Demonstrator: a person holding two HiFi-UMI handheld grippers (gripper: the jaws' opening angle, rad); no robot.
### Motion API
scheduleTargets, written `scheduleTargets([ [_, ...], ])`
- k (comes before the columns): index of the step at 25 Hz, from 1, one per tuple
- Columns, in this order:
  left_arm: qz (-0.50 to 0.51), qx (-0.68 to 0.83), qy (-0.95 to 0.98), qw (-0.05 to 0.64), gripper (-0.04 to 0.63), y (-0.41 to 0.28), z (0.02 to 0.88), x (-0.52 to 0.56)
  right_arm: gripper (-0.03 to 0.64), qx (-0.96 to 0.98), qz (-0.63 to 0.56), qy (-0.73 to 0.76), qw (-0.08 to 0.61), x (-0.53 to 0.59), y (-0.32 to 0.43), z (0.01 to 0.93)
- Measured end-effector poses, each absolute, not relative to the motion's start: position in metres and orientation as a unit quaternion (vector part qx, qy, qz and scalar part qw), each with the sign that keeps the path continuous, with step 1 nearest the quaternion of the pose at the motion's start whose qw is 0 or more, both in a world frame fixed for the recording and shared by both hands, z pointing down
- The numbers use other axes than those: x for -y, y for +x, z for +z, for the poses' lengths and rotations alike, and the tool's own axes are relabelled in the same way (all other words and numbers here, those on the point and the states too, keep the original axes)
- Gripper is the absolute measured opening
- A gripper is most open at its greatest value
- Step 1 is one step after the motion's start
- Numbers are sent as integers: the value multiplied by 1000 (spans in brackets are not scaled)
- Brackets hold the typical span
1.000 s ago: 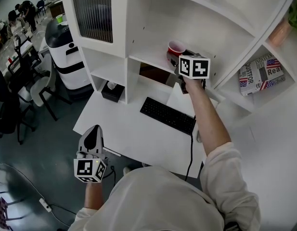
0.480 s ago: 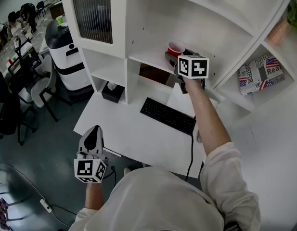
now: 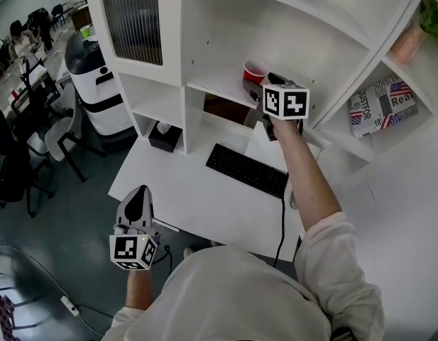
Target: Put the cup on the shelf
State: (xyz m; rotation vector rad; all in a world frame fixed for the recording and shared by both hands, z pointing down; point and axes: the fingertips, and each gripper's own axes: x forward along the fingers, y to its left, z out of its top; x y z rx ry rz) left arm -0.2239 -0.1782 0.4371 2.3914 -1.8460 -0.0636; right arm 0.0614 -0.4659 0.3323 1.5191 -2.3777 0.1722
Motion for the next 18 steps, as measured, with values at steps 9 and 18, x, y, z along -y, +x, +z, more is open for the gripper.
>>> scheduleTargets([
  [9,-20,597,800,56,2,-213,433,181,348,838,50,525,142,438,70,319],
  [18,-19,589,806,50,2,-208,430,180,330,846,36,519,121,402,76,307],
])
